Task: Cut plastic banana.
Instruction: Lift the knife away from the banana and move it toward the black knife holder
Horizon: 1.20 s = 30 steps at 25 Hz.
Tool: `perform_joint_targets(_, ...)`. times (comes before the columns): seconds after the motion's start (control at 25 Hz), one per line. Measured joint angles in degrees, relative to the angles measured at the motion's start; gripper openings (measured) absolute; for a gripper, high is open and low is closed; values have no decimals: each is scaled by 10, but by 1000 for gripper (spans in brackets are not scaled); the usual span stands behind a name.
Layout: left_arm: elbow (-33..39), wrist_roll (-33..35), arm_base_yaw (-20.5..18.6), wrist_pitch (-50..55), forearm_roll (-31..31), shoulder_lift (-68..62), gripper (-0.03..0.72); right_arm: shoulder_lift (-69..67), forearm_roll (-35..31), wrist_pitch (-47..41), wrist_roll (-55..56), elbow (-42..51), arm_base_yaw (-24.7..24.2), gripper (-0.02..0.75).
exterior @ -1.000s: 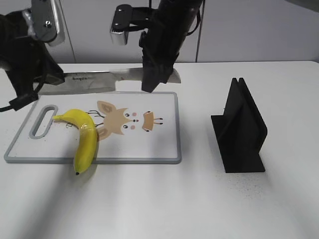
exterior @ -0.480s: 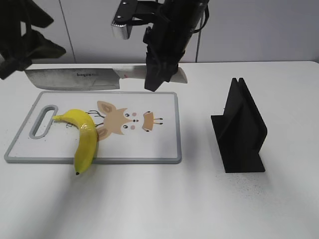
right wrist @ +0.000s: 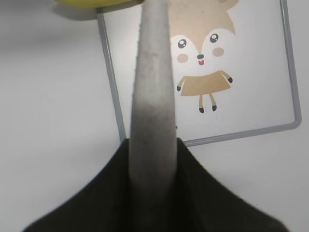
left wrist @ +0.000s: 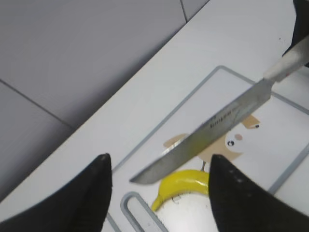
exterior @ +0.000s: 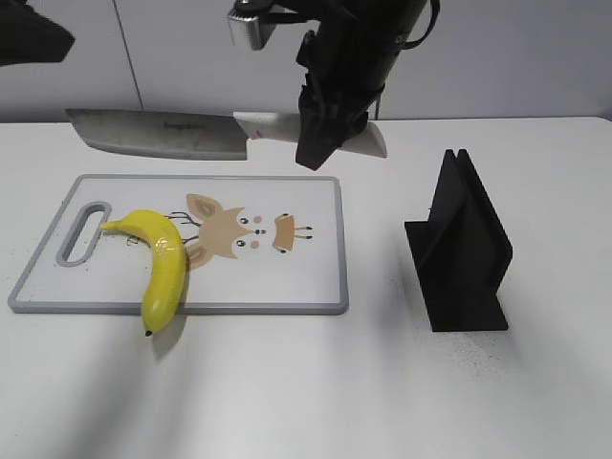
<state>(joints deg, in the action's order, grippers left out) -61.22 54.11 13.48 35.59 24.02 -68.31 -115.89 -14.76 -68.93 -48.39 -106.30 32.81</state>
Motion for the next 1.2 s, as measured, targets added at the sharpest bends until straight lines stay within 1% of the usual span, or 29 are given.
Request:
perform_joint_targets(0.04, 0, -24, -1, 16, -16, 8, 604, 7, 1, 0, 9, 5, 0, 179)
perform_joint_targets(0.12, 0, -87, -1, 49, -67, 25, 589, 24, 6, 0, 34, 14, 0, 179)
perform_joint_targets(0.24, 0, -184, -1, 110, -135, 51, 582, 50, 17, -1, 80, 22, 0, 179)
perform_joint_targets(0.32, 0, -236, -1, 152, -171, 68, 578, 65, 21, -1, 117, 22, 0, 179)
perform_joint_targets(0.4, 0, -284, -1, 191, -197, 87, 565, 78, 21, -1, 165, 22, 0, 179)
perform_joint_targets(0.48, 0, -314, -2, 233, -205, 103, 555, 88, 21, -1, 227, 22, 0, 179)
perform_joint_targets(0.6, 3, -353, -2, 272, -208, 128, 547, 101, 22, -1, 300, 22, 0, 179)
perform_joint_targets(0.8, 41, -405, -2, 285, -209, 185, 546, 133, 21, -2, 381, 35, 0, 179)
perform_joint_targets(1.0, 107, -427, -2, 290, -209, 274, 546, 178, 16, -2, 415, 70, 0, 179)
perform_joint_targets(1.2, 168, -430, -2, 293, -209, 377, 543, 231, 16, -2, 435, 134, 0, 179)
